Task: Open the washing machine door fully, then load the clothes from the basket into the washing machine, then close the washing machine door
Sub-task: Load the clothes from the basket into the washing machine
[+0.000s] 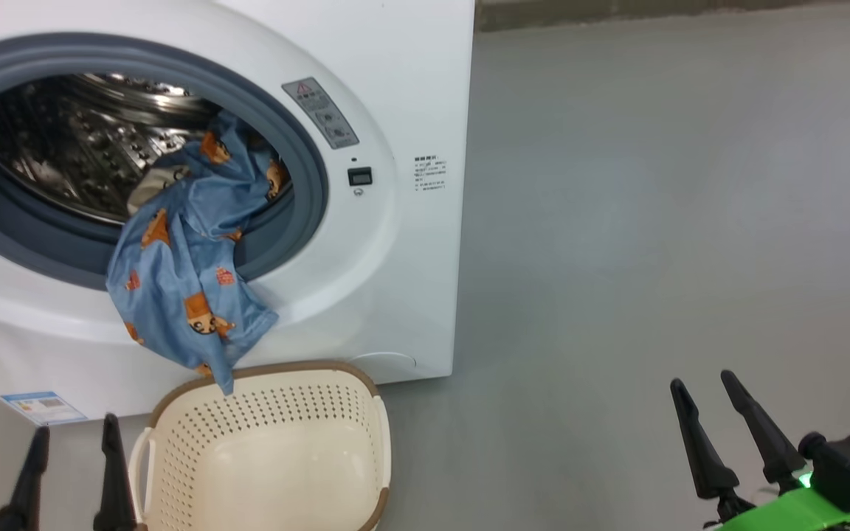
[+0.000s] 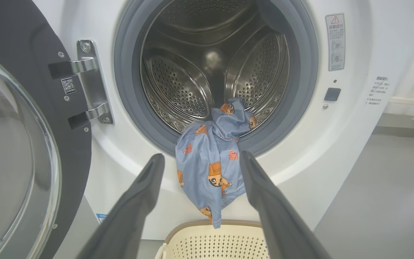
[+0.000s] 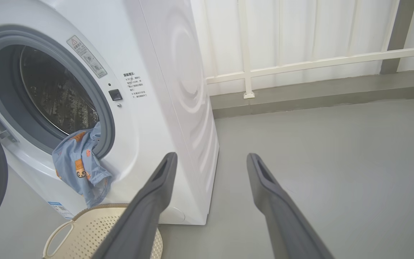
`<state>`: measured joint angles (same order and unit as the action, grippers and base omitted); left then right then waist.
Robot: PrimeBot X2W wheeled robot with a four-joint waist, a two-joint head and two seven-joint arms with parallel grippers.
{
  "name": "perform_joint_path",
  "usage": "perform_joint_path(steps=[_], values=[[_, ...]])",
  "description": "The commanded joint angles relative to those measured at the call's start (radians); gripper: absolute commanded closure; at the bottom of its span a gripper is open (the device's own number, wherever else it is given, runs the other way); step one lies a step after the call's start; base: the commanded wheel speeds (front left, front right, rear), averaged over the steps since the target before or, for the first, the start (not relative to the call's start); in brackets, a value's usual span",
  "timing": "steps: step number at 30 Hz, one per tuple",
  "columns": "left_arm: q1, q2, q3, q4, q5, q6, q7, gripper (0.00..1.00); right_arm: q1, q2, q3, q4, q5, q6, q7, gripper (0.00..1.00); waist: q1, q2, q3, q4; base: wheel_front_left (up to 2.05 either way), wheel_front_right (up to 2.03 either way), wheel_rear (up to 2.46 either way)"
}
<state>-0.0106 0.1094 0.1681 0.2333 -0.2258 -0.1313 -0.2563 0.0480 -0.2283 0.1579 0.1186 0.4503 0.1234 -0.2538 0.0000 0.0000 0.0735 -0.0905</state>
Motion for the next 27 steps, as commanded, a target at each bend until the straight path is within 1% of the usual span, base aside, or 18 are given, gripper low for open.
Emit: perform_joint_path(steps=[1, 11, 27], values=[[0.01, 0.01, 0.039, -0.044, 0.014, 0.001, -0.005, 0.0, 0.011, -0.027, 0.012, -0.023, 0.019, 0.007, -0.008, 0.0, 0.0, 0.0, -0.017, 0.005, 0.0, 0.0, 0.0], [0.069, -0.011, 0.057, -0.098, 0.028, 0.001, -0.005, 0.0, 0.026, -0.033, -0.003, -0.034, 0.019, 0.007, -0.008, 0.0, 0.0, 0.0, -0.026, 0.008, 0.0, 0.0, 0.0], [0.069, -0.016, 0.058, -0.098, 0.031, 0.001, -0.005, 0.0, 0.02, -0.03, -0.005, -0.047, 0.014, 0.007, -0.008, 0.0, 0.0, 0.0, 0.002, -0.003, 0.0, 0.0, 0.0]])
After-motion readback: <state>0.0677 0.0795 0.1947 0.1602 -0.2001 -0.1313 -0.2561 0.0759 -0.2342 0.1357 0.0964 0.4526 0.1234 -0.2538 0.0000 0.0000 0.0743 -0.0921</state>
